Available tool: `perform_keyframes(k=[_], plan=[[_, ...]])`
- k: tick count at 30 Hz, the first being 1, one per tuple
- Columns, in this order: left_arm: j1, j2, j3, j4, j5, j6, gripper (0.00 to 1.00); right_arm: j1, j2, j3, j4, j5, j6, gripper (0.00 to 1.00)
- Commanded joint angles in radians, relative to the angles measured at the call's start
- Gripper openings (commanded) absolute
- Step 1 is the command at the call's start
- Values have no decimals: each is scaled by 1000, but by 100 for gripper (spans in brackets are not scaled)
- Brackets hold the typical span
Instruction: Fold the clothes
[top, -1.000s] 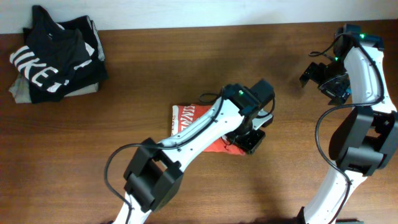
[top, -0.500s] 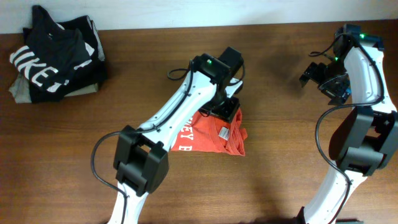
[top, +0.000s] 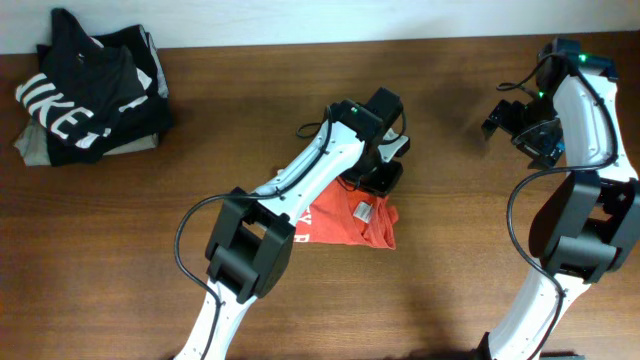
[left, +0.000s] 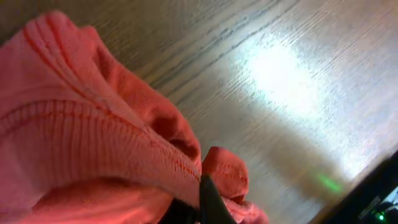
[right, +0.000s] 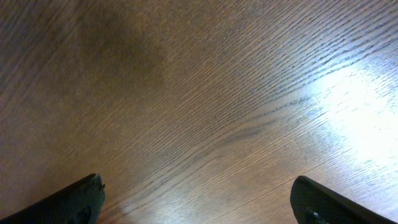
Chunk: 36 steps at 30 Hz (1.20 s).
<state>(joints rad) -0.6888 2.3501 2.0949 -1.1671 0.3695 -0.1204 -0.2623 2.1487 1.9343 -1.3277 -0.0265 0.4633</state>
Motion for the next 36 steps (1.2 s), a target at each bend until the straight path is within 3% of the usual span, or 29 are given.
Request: perform_keyframes(k=[1,6,9,10,12,16,19,20,26,31,36], plan=[[0,-5,13,55,9,5,0,0,1,17,0,5,-3,99],[-5,11,12,162,8,1,6,0,1,17,0,5,-3,99],[-11,56,11,211,9,1,17,0,1,17,0,5,-3,99],[-11,84,11,225,9,1,25,0,1,17,0,5,-3,99],[-11,131,11,245,5,1,66,0,1,17,0,5,-3,99],[-7,120,102,210,1,2,70,0,1,17,0,5,-3,99],[1,100,293,106,1,11,95,0,1,17,0,5,-3,99],[5,95,353,74,0,26,99,0,1,17,0,5,-3,99],[97,82,649,-243,0,31,99,0,1,17,0,5,-2,99],[322,79,663,-493,-71,29,99,0,1,17,0,5,-3,99],[519,58,655,-521,82,6,99,0,1,17,0,5,-3,99]])
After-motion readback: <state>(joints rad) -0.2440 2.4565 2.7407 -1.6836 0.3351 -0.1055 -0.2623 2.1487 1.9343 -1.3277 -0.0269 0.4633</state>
